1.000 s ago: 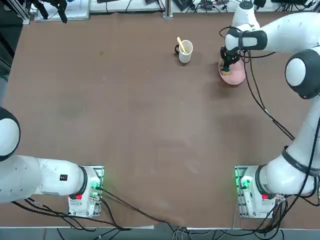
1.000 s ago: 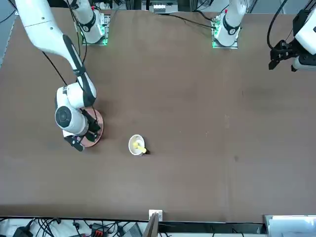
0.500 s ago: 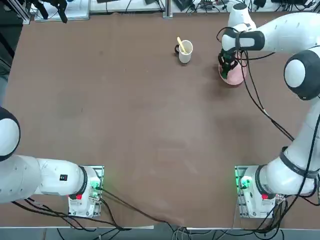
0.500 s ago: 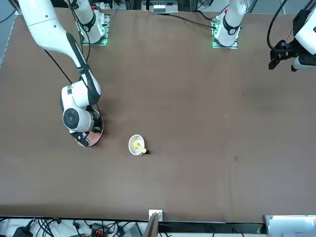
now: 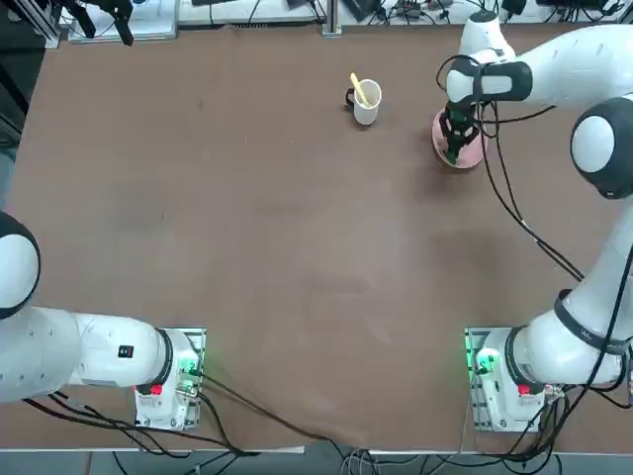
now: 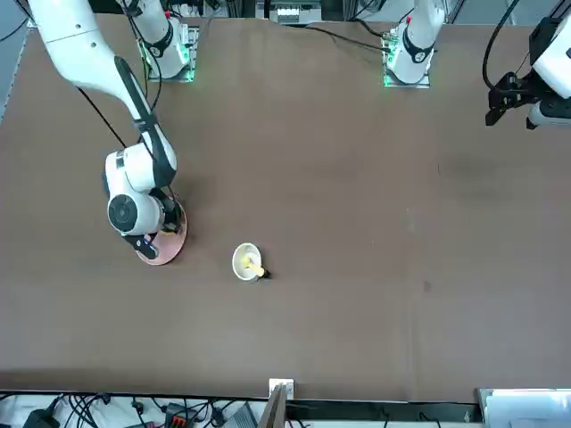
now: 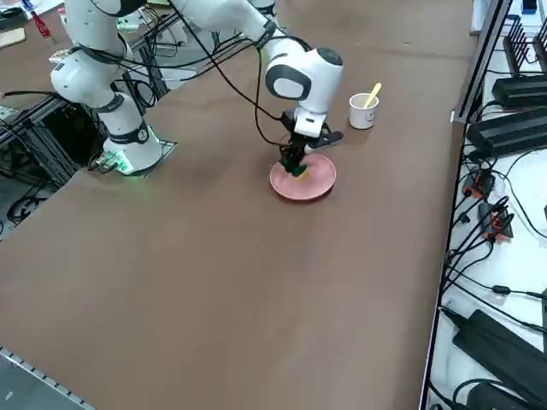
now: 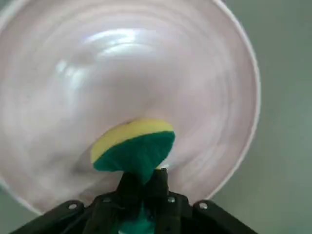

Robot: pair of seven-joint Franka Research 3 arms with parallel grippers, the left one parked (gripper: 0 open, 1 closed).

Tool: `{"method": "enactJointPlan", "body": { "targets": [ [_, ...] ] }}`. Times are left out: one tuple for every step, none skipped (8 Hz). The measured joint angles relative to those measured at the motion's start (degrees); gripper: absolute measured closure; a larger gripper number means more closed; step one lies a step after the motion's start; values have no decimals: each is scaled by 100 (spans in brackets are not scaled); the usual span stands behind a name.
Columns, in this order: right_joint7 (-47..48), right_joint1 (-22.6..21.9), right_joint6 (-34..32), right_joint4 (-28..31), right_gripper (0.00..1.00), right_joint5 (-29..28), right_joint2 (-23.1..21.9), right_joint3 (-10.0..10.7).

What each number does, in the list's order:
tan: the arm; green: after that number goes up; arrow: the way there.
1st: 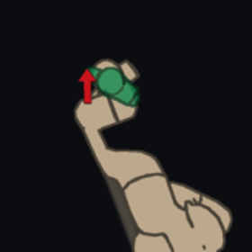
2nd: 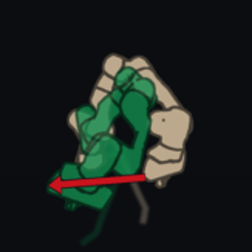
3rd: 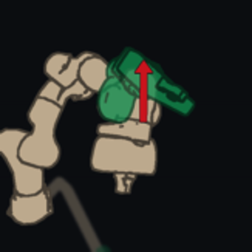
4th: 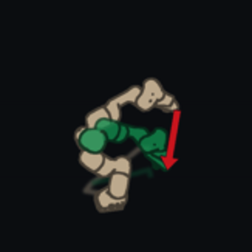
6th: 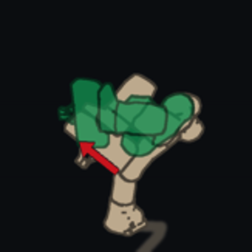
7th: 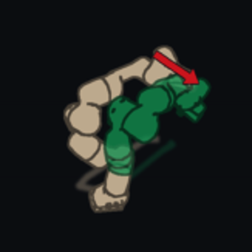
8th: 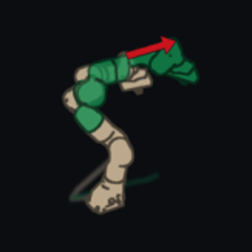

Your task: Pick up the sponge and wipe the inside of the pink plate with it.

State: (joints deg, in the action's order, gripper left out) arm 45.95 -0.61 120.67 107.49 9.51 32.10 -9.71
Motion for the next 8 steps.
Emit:
{"method": "enactJointPlan", "body": {
  "targets": [
    [-195, 111, -5, 138, 93, 0, -72, 0],
    [-378, 219, -3, 239, 93, 0, -124, 1],
    [-504, 292, 0, 283, 93, 0, -149, 1],
    [-652, 340, 0, 302, 93, 1, -166, 6],
    [-848, 372, 0, 307, 93, 2, -171, 23],
    [-1074, 412, 10, 306, 93, 1, -174, 38],
    [-1252, 447, 21, 287, 93, 4, -182, 60],
    [-1391, 481, 19, 234, 93, 15, -186, 89]
  ]
}}
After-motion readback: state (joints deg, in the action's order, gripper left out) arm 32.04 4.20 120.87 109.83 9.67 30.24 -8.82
